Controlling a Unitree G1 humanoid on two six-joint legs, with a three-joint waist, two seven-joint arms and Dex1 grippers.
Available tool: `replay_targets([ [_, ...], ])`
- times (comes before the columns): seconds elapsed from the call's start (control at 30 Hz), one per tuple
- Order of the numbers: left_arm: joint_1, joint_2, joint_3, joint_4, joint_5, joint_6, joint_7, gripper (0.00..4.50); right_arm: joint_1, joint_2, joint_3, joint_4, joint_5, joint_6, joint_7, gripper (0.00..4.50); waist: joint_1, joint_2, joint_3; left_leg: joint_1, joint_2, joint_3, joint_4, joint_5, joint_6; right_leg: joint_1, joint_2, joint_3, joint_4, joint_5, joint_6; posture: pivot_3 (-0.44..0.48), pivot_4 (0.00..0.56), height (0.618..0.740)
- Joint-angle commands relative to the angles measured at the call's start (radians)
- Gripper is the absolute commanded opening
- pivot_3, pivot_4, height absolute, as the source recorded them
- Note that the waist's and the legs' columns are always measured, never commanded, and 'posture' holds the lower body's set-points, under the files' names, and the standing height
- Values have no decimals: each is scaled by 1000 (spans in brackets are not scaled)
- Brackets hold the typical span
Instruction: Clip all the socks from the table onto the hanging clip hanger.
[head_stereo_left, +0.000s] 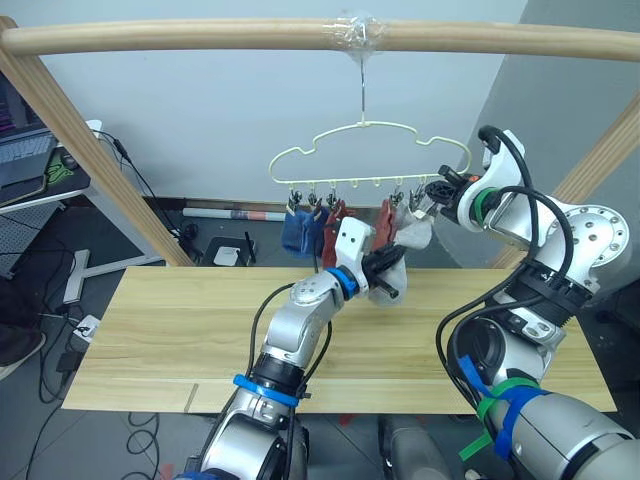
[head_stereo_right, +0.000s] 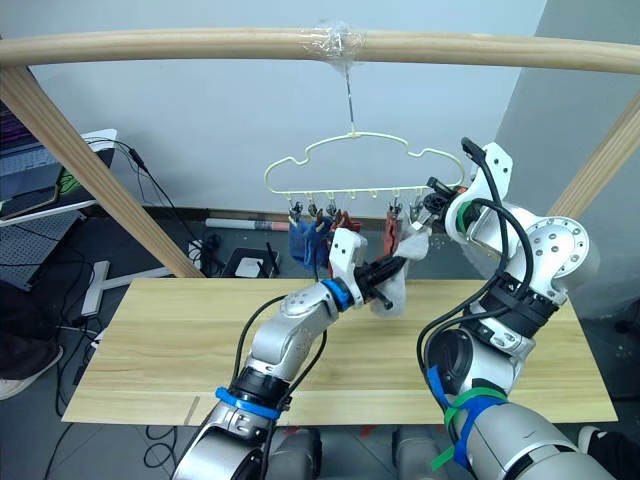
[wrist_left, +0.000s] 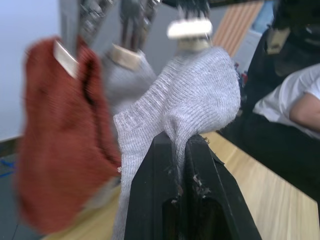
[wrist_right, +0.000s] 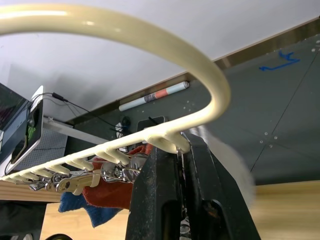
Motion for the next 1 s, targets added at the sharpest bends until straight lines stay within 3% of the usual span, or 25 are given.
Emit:
replay_targets([
  [0.03, -20, -15, 14, -4, -12, -27, -1, 20, -3, -6, -20, -32, -25, 8, -6, 0, -2, 0, 0, 0, 0, 0, 0, 0, 0, 0, 0, 0, 0, 0, 0, -88, 199, 740],
  [0.2, -32, -26, 16, -5, -22, -32, -22, 20, -3, 10, -37, -36, -27, 8, -2, 0, -2, 0, 0, 0, 0, 0, 0, 0, 0, 0, 0, 0, 0, 0, 0, -88, 199, 740],
  [0.33, -34, -34, 19, -11, -25, -30, -19, 0, -8, 19, -49, -37, -28, 8, 2, 1192, -6, 0, 0, 0, 0, 0, 0, 0, 0, 0, 0, 0, 0, 0, 0, -88, 199, 740],
  [0.63, -30, -62, -2, -33, -40, -1, -31, 0, -39, 0, -102, -18, 20, 8, 82, 4475, -24, 0, 0, 0, 0, 0, 0, 0, 0, -1, 0, 0, 0, 0, 0, -88, 199, 740],
  [0.8, -16, -114, -3, -59, -122, 111, -41, 0, -24, 25, -153, -77, 39, -15, 108, 4475, -31, 1, 1, -1, 0, 0, 0, 0, 0, -1, 0, 0, 0, 0, 1, -89, 204, 740],
  [0.87, -11, -138, 14, -59, -156, 150, -27, 0, 24, 4, -110, -108, 40, -40, 128, 4475, -36, 1, 1, -1, 0, 0, 0, 0, 0, -1, 0, 0, 0, 0, 1, -96, 203, 740],
  [0.9, -9, -145, 20, -57, -167, 161, -19, 559, 44, -7, -89, -119, 40, -54, 137, 4500, -39, 1, 1, -1, 0, 0, 0, 0, 0, -1, 0, 0, 0, 0, 1, -96, 203, 740],
  [1.0, -8, -157, 43, -45, -199, 185, 9, 1337, 85, -24, -57, -139, 36, -79, 147, 4500, -44, 1, 1, -1, 0, 0, 0, 0, 0, -1, 0, 0, 0, 0, 1, -104, 200, 740],
])
